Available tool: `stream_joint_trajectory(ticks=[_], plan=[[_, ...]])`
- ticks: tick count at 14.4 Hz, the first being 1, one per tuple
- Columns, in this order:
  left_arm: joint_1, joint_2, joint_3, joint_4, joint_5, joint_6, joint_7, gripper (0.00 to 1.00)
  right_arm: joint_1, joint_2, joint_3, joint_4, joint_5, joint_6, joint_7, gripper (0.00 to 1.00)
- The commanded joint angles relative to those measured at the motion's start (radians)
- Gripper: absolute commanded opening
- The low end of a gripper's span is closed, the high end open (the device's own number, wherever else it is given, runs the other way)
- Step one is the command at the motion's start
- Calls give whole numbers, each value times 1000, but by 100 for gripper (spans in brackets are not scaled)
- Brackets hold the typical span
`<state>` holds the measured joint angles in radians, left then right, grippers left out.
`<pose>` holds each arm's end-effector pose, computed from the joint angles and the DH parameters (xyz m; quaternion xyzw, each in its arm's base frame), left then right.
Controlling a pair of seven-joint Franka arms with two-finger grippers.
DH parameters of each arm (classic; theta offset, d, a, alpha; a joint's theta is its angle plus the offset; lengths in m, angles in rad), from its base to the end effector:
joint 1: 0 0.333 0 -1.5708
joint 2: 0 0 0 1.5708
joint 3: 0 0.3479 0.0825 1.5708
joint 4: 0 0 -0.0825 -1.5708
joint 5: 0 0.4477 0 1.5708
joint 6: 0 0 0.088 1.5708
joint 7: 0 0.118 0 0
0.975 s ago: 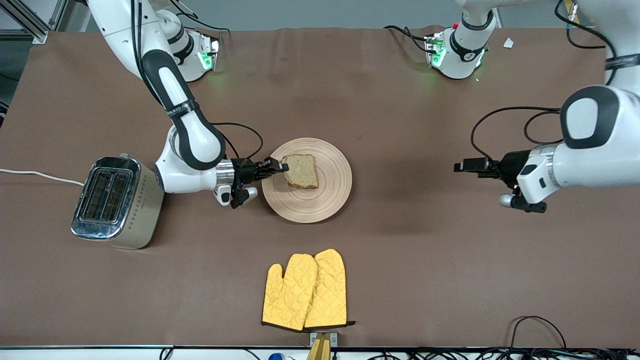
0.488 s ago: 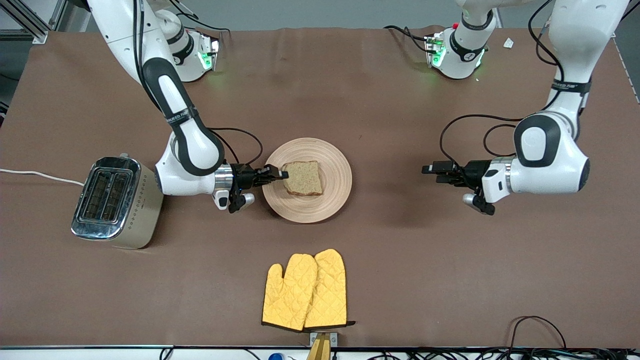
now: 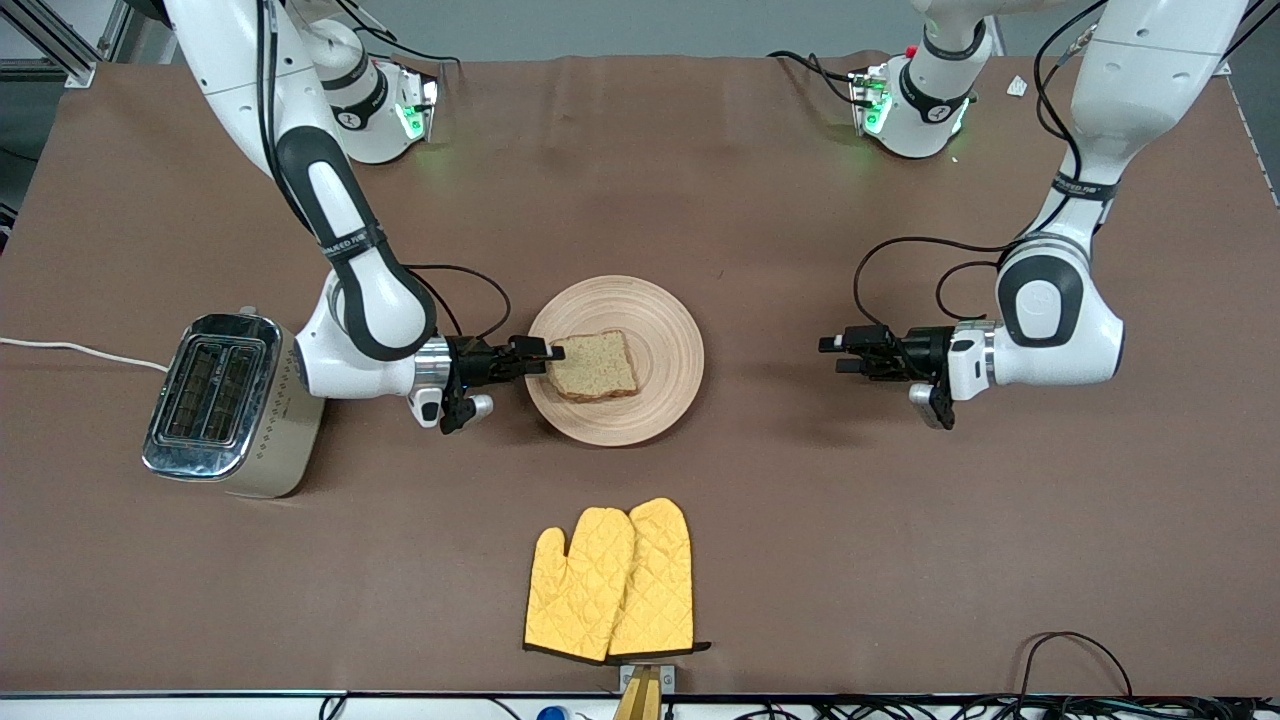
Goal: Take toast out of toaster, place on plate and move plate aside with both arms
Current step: 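Carry the bread to the wooden plate and release it with the right gripper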
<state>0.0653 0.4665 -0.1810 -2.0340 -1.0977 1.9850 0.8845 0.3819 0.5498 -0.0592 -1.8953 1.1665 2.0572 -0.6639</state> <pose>0.6048 -0.1359 0.1845 0.8612 -0.1035 -0.0404 0.4960 0.6152 0.2681 0.1769 -0.8919 -0.0877 0.0843 0.4355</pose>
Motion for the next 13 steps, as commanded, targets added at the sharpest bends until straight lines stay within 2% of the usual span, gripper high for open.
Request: stream_joint_trajectory(ticks=[1, 4, 8, 10, 13], plan=[[-4, 64, -9, -11, -138, 17, 147, 79, -44, -2, 9, 9, -83, -9, -6, 100], [-12, 109, -49, -9, -270, 21, 171, 75, -89, -13, -10, 39, -244, -15, -5, 100], [-100, 132, -63, 1, -346, 103, 169, 66, -141, -63, -63, 143, -480, -200, 16, 100], [-136, 153, -64, 17, -394, 120, 169, 63, -138, -135, -105, 153, -553, -250, 88, 100], [-208, 168, -63, 29, -467, 190, 168, 62, -135, -270, -107, 157, -739, -311, 300, 100]])
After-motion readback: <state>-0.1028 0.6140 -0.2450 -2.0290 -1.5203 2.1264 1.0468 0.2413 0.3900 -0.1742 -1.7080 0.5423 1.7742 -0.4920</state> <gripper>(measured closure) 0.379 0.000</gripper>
